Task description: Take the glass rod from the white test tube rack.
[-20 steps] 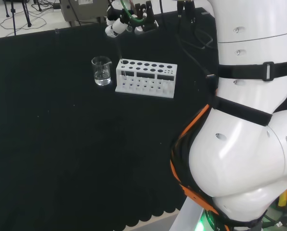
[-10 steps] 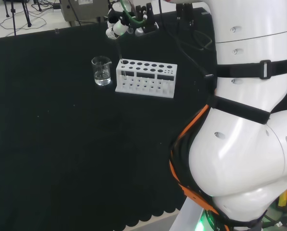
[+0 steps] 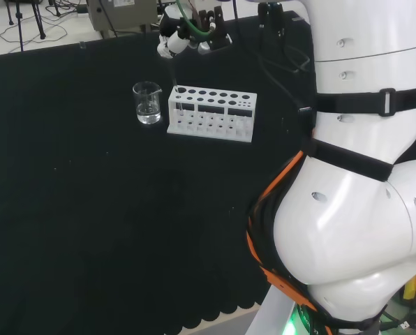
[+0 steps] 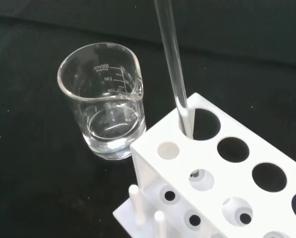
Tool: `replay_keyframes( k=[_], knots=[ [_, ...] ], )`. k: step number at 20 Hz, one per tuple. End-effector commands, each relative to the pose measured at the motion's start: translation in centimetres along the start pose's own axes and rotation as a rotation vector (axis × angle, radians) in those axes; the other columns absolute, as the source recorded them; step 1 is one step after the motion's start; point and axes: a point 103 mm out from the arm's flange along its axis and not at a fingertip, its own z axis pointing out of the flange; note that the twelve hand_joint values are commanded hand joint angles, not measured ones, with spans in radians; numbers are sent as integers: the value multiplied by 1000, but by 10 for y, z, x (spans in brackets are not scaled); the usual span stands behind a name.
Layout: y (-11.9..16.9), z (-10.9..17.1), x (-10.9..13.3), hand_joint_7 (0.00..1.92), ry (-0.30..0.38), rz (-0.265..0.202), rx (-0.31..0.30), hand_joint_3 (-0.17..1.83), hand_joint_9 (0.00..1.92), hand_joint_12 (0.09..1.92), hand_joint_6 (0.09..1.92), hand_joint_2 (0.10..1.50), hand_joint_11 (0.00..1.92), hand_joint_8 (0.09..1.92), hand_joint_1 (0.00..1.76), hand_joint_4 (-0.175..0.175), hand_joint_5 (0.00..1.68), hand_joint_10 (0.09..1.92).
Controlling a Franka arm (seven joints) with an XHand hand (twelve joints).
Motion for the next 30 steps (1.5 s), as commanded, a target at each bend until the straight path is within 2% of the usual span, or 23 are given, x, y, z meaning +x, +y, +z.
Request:
replay_keyframes(
  k=[1,4,15,18,20,22,25,29,30],
  knots=[
    [0,0,0,1154,0,-12,-15,542,1559,1301,868,899,772,1124,808,-175,662,1119],
    [-5,-2,12,1157,-10,-8,-19,545,1567,1299,869,898,772,1126,812,-175,669,1119],
    [-6,0,18,1164,-6,-10,-17,565,1601,1287,869,886,792,1125,844,-175,696,1098],
    [-5,-1,23,1178,-33,-7,-31,582,1622,1260,852,873,826,1110,870,-175,739,1072],
    [-4,-3,29,1212,-54,-2,-52,596,1639,1235,821,861,868,1082,912,-175,831,1045],
    [-4,-4,30,1280,-63,4,-81,404,1656,1208,967,936,922,1047,1060,-172,928,1001],
    [-5,-9,30,1374,-91,19,-120,308,1656,1125,947,944,1050,1036,1150,-175,1028,946],
    [-9,-20,30,1410,-129,41,-178,462,1650,957,910,842,1206,1050,1178,-175,1086,918],
    [-11,-24,30,1318,-131,49,-194,585,1635,919,931,772,1210,1035,1220,-175,1095,931]
  ],
)
